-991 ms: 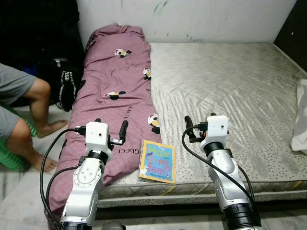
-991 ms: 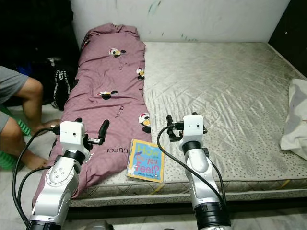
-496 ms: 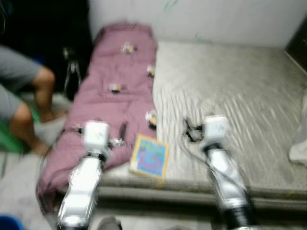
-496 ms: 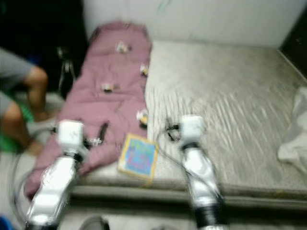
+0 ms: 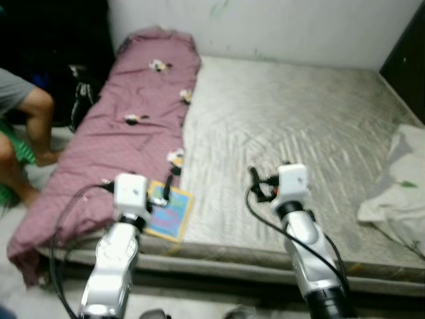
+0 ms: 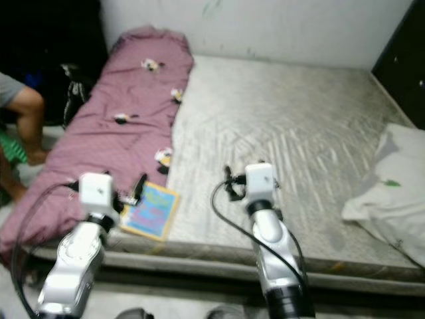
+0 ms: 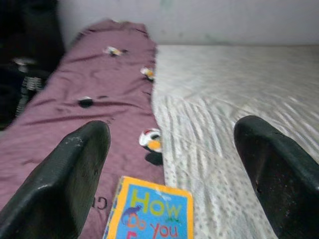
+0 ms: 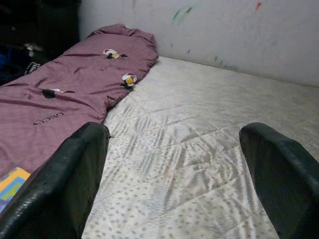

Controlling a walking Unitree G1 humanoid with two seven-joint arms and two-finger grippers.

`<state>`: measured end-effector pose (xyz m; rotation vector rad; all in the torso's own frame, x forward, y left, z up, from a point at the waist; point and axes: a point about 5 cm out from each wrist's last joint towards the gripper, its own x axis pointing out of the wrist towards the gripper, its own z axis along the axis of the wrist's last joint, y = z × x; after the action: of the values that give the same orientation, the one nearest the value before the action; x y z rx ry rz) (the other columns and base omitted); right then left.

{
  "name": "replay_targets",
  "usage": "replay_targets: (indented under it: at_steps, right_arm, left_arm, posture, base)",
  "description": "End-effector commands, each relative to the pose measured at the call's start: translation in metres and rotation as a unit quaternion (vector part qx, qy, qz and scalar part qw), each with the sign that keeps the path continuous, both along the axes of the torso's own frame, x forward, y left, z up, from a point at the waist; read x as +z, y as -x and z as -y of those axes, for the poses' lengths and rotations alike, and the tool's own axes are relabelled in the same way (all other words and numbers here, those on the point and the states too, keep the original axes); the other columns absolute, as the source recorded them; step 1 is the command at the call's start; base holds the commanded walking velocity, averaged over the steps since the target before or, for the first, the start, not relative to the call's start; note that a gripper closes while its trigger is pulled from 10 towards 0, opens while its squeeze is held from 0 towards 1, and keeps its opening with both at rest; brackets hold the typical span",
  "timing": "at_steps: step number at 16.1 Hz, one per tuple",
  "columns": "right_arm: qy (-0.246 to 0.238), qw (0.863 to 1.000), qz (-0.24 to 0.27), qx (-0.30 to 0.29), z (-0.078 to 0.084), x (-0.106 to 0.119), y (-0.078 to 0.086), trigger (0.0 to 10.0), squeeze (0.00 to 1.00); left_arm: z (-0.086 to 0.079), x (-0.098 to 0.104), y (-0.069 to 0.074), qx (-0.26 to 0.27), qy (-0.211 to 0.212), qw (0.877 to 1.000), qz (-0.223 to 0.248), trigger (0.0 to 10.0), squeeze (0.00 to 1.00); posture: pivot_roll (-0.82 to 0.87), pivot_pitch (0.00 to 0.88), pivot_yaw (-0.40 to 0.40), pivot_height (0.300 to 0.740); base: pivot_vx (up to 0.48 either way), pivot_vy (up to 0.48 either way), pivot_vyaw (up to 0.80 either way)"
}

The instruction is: Clean up the room

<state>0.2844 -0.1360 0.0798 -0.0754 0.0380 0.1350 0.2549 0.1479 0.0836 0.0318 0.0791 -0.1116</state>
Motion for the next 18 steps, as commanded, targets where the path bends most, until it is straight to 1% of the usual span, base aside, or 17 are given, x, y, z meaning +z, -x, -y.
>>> replay_targets:
  at_steps: [1,9,10,12,18]
  right_arm:
    - [0.005,1.000,0.003,-0.014,0.0086,0.0028,-0.0010,10.0,0.00]
    - [0.009,1.000,0.007,-0.016,0.0089,0.0049,-0.0042,10.0,0.00]
    - [0.009,1.000,0.008,-0.017,0.0091,0.0050,-0.0045,10.0,0.00]
    - [0.010,1.000,0.008,-0.018,0.0095,0.0052,-0.0054,10.0,0.00]
    - [0.013,1.000,0.011,-0.017,0.0100,0.0059,-0.0064,10.0,0.00]
  left_arm:
    - [0.0076,0.0031,-0.0017,-0.013,0.002,1.000,0.005,10.0,0.00]
    - [0.0083,0.0034,-0.0052,-0.013,0.000,1.000,0.008,10.0,0.00]
    - [0.0082,0.0042,-0.0055,-0.008,-0.002,1.000,0.013,10.0,0.00]
    - [0.0088,0.0049,-0.0065,-0.006,0.012,1.000,0.018,10.0,0.00]
    - [0.0115,0.0057,-0.0081,-0.014,0.011,1.000,0.022,10.0,0.00]
  posture:
    - [-0.01,0.000,-0.033,0.740]
    - [-0.01,0.000,-0.036,0.740]
    - [-0.01,0.000,-0.036,0.740]
    - [-0.01,0.000,-0.036,0.740]
    - [-0.02,0.000,-0.039,0.740]
  base:
    - [0.000,-0.401,0.00]
    - [0.000,-0.392,0.00]
    - [0.000,0.000,0.00]
    - [0.000,0.000,0.00]
    - [0.000,0.000,0.00]
